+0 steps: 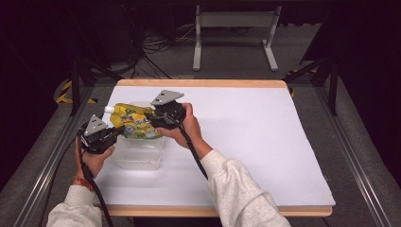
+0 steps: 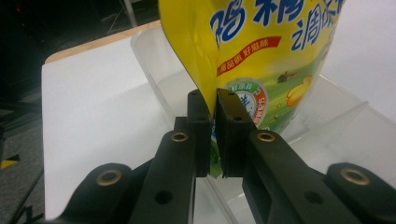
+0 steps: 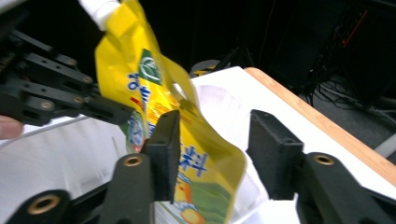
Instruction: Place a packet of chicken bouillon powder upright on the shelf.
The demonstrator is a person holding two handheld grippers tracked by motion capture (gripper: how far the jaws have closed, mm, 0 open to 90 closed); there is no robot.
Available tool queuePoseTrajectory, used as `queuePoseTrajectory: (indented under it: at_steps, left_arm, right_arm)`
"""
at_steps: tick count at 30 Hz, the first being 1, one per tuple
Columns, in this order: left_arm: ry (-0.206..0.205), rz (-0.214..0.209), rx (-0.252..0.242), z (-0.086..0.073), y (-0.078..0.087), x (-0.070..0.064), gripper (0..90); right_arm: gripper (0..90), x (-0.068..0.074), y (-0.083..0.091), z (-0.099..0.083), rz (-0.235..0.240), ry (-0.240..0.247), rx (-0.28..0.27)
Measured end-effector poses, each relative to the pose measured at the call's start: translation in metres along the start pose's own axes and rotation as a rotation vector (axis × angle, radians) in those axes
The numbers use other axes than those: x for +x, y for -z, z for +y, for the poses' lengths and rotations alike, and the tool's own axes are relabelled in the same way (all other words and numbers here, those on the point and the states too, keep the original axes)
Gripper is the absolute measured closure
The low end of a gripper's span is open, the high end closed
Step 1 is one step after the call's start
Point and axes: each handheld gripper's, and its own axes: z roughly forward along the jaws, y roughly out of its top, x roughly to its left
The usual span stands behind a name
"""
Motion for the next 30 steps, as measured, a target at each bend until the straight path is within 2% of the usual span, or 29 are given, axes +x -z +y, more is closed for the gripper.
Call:
queuePoseTrajectory:
  at_steps: [5, 7, 11, 12, 16, 20, 24, 26, 28, 30]
  left_arm:
    - [-0.021, 0.013, -0.02, 0.001, 0.008, -0.004, 81.3]
    - [-0.007, 0.03, -0.034, 0.002, 0.011, -0.005, 73.1]
    - [-0.011, 0.012, -0.04, 0.0, 0.017, -0.008, 72.0]
    - [-0.013, 0.018, -0.041, -0.001, 0.017, -0.009, 71.0]
    - [-0.005, 0.034, -0.035, -0.004, 0.019, -0.011, 65.4]
    - [0.028, 0.02, -0.048, -0.006, 0.021, -0.014, 60.6]
    - [-0.013, 0.02, -0.022, -0.012, 0.023, -0.025, 60.1]
    - [-0.013, 0.026, -0.006, -0.016, 0.023, -0.028, 59.4]
    - [-0.032, 0.026, -0.011, -0.019, 0.026, -0.031, 59.6]
    - [-0.032, 0.04, -0.029, -0.021, 0.03, -0.035, 59.4]
  right_arm:
    - [54.2, -0.005, 0.005, -0.004, -0.015, 0.007, 0.015]
    - [54.7, -0.006, 0.008, -0.006, -0.016, 0.009, 0.015]
    - [55.6, -0.007, 0.013, -0.01, -0.028, 0.018, 0.025]
    - [55.4, -0.008, 0.015, -0.012, -0.029, 0.023, 0.026]
    - [55.3, -0.013, 0.021, -0.018, -0.037, 0.025, 0.034]
    - [55.4, -0.021, 0.027, -0.025, -0.041, 0.001, 0.038]
    - [56.1, -0.026, 0.033, -0.031, -0.049, -0.003, 0.04]
    - [56.3, -0.027, 0.036, -0.033, -0.051, -0.004, 0.041]
    - [56.5, -0.028, 0.039, -0.036, -0.055, -0.002, 0.047]
    - [56.5, -0.029, 0.043, -0.038, -0.056, 0.009, 0.054]
